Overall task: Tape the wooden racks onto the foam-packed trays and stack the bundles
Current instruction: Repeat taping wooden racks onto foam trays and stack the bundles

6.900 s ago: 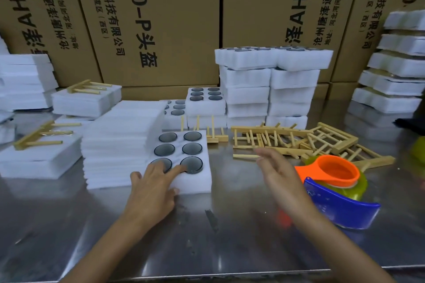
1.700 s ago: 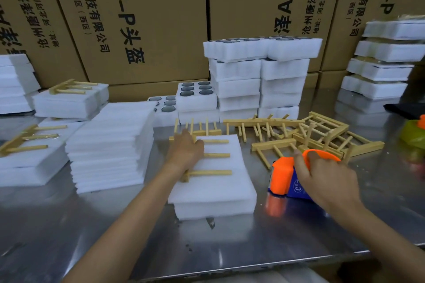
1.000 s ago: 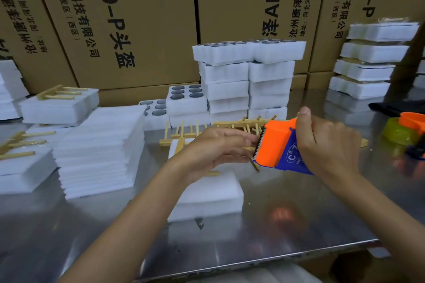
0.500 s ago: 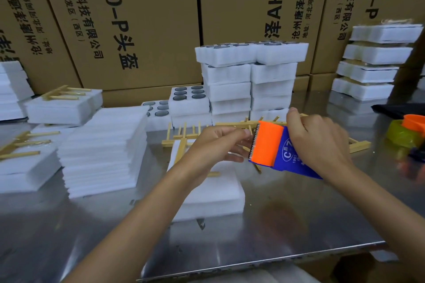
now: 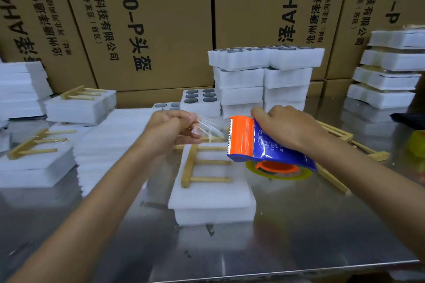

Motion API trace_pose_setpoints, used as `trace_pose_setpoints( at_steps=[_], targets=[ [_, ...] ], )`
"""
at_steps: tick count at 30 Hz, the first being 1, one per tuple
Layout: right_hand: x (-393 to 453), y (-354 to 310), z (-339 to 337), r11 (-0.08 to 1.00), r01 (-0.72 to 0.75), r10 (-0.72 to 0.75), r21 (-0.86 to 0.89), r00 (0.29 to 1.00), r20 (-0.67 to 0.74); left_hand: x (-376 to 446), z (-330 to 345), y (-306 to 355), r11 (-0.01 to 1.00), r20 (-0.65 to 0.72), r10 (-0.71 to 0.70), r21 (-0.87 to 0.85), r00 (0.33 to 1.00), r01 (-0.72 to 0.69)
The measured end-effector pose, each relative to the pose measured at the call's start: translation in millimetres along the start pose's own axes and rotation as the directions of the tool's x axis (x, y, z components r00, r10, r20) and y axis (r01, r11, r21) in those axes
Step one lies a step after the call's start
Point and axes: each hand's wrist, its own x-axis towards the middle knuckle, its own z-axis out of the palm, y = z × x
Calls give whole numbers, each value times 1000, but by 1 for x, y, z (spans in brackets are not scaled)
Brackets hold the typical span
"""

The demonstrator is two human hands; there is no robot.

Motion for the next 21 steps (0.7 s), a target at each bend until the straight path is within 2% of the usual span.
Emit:
trace_pose_setpoints(
  at_steps=[3, 5, 7, 10, 12, 14, 17, 19, 21],
  targets=[
    [2, 23, 4, 986, -158, 151, 57, 982, 110, 1, -72, 4, 998, -204, -1, -55, 979, -11],
    [-2, 43, 9, 959, -261, 243, 109, 957, 159, 0, -130, 9, 987, -315, -62, -158, 947, 12],
    [-7, 57, 17, 957, -274, 252, 93, 947, 197, 0, -171, 11, 971, -379, -136, -236, 915, 46],
    [-7, 62, 28, 970, -237, 242, -49, 936, 256, -1, -185, 14, 977, -388, -134, -204, 912, 57],
    [-2, 64, 33, 968, -233, 250, -97, 937, 245, -8, -169, 18, 998, -389, -64, -50, 919, 48],
    [4, 65, 35, 960, -239, 268, -144, 933, 241, -14, -145, 20, 977, -413, 48, 209, 909, 43],
    [8, 70, 39, 945, -216, 273, -246, 934, 229, -16, -113, 10, 803, -471, 171, 576, 866, 155],
    [5, 80, 39, 929, -209, 283, -304, 932, 224, -17, -103, -3, 683, -449, 224, 706, 865, 190],
    [0, 92, 38, 922, -255, 323, -291, 921, 219, -18, -98, -17, 620, -418, 258, 763, 871, 182]
  ],
)
